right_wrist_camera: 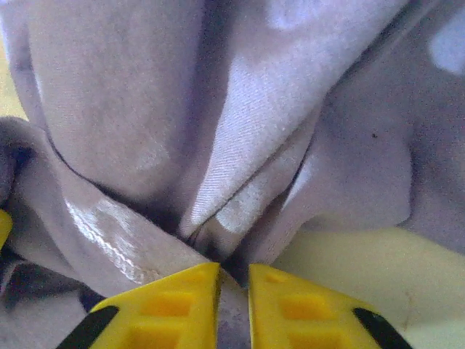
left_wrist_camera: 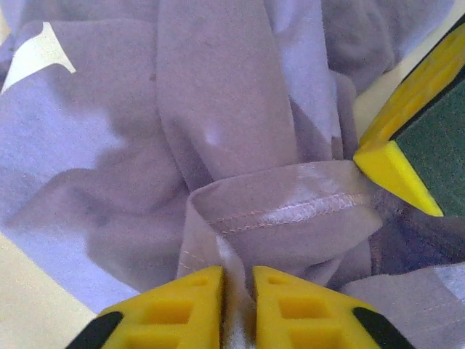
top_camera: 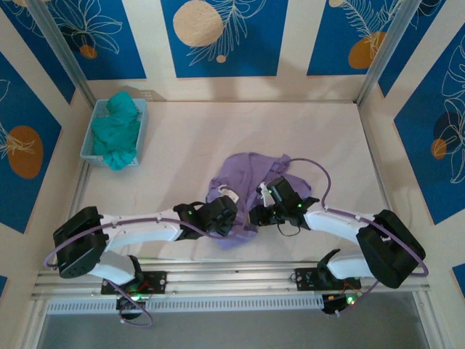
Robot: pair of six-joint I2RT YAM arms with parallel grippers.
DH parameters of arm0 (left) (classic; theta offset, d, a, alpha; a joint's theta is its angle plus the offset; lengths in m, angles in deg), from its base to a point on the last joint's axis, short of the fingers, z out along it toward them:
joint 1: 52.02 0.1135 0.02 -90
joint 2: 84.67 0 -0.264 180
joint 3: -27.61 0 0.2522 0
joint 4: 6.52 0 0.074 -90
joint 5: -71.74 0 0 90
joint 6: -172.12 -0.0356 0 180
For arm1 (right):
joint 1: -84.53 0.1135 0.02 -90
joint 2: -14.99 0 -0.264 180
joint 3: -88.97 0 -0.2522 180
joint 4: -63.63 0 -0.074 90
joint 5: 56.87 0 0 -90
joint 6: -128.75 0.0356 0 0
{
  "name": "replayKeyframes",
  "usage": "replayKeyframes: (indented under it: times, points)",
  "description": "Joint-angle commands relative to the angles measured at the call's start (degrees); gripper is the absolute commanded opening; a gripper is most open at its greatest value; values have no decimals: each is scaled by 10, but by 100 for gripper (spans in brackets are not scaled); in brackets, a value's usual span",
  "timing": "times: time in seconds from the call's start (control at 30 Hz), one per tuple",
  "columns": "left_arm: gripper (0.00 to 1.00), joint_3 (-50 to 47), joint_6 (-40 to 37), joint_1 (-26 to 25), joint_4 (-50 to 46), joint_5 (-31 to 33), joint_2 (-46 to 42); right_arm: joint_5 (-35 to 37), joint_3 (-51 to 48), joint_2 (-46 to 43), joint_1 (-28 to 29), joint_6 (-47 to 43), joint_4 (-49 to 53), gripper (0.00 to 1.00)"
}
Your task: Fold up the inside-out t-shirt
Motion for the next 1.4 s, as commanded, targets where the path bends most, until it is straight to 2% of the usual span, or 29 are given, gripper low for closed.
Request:
replayKeyframes:
  times: [0.0,0.07,0.13,0.33,0.47,0.57,0.67,0.77,0.93,1.0,1.17,1.37]
  points:
    - [7,0,-1,1,13,19,-22,-8,2,-20,1,-9,-2,11]
    - [1,-9,-8,5,17,19,-43,-4,2,-43,0,-16,4,4]
    - [0,-18,-9,12,21,12,-65,4,2,-64,0,-21,11,0]
    - [0,-54,-8,31,52,-41,-145,20,1,-123,-4,-34,34,0]
    - [0,-75,-10,58,61,-97,-210,16,4,-125,-4,-51,39,0]
    - [0,-84,-16,76,59,-126,-249,-11,8,-93,-4,-62,34,21]
    - [0,-86,-17,85,50,-134,-265,-52,4,-73,4,-63,0,34]
    - [0,-87,-18,89,44,-134,-269,-54,-1,-77,13,-63,-9,38]
    - [0,-88,-27,90,46,-148,-269,-15,-3,-125,6,-67,49,40]
    - [0,-91,-42,90,58,-184,-267,-8,-5,-154,-2,-70,67,40]
    - [0,-85,-51,83,120,-354,-222,29,8,-206,-41,-82,129,41]
    - [0,-46,-95,10,138,-422,-130,4,41,-213,-123,-91,169,41]
